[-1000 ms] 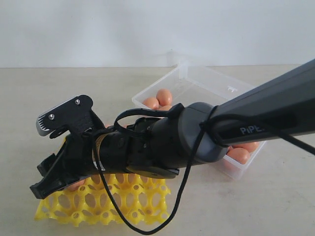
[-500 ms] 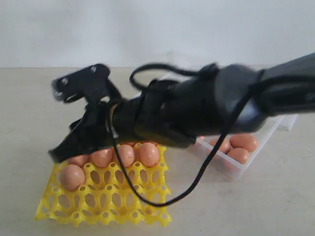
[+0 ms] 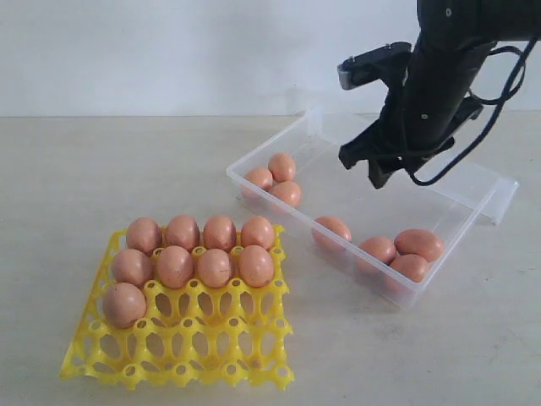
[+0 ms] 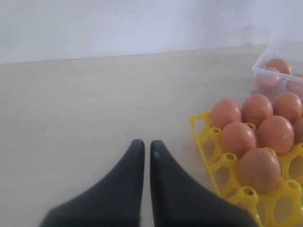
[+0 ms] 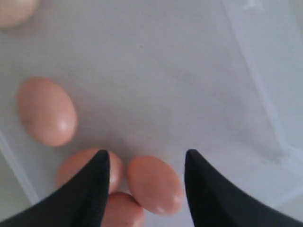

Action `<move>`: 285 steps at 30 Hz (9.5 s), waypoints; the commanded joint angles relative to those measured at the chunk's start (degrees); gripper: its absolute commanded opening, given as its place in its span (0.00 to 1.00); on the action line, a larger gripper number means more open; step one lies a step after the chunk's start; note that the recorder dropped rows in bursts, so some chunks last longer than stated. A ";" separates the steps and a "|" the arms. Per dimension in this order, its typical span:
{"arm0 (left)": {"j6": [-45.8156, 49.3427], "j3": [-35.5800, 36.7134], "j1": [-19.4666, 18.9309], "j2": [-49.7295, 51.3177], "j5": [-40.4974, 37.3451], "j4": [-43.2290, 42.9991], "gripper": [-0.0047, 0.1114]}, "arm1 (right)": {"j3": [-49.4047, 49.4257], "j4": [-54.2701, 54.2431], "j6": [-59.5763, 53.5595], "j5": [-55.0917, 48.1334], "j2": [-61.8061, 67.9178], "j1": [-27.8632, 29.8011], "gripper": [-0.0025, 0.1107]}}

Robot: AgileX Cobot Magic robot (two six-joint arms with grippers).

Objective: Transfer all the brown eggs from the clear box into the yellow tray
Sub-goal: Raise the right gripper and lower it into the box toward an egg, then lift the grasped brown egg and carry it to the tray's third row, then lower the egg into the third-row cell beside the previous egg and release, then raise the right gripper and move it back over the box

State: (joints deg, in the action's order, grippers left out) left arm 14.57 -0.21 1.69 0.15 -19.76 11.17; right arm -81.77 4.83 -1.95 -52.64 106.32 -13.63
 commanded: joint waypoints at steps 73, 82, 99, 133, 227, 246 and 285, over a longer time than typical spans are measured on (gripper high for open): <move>0.08 0.21 0.25 -0.15 0.24 -0.08 0.08 | 38.53 -29.19 -7.54 77.86 -19.57 1.02 0.02; 0.08 0.21 0.25 -0.15 0.24 -0.08 0.08 | 48.51 -1.60 24.88 76.38 -34.38 0.92 0.02; 0.08 0.21 0.25 -0.15 0.24 -0.08 0.08 | 48.51 60.83 52.19 107.31 -25.77 -14.57 0.02; 0.08 0.21 0.25 -0.15 0.24 -0.08 0.08 | 25.05 49.88 47.96 90.49 6.43 -22.37 0.02; 0.08 0.21 0.25 -0.15 0.24 -0.08 0.08 | 25.15 90.60 86.96 -17.32 -17.71 -13.30 0.06; 0.08 0.21 0.25 -0.15 0.24 -0.08 0.08 | 25.15 22.05 26.68 38.68 -17.71 10.47 0.05; 0.08 0.21 0.25 -0.15 0.24 -0.08 0.08 | -21.45 -16.24 -24.77 -17.32 5.61 3.73 0.06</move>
State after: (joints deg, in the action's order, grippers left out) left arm 14.57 -0.21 1.69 0.15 -19.76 11.17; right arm -102.86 -12.57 -21.43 -68.88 112.18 -7.72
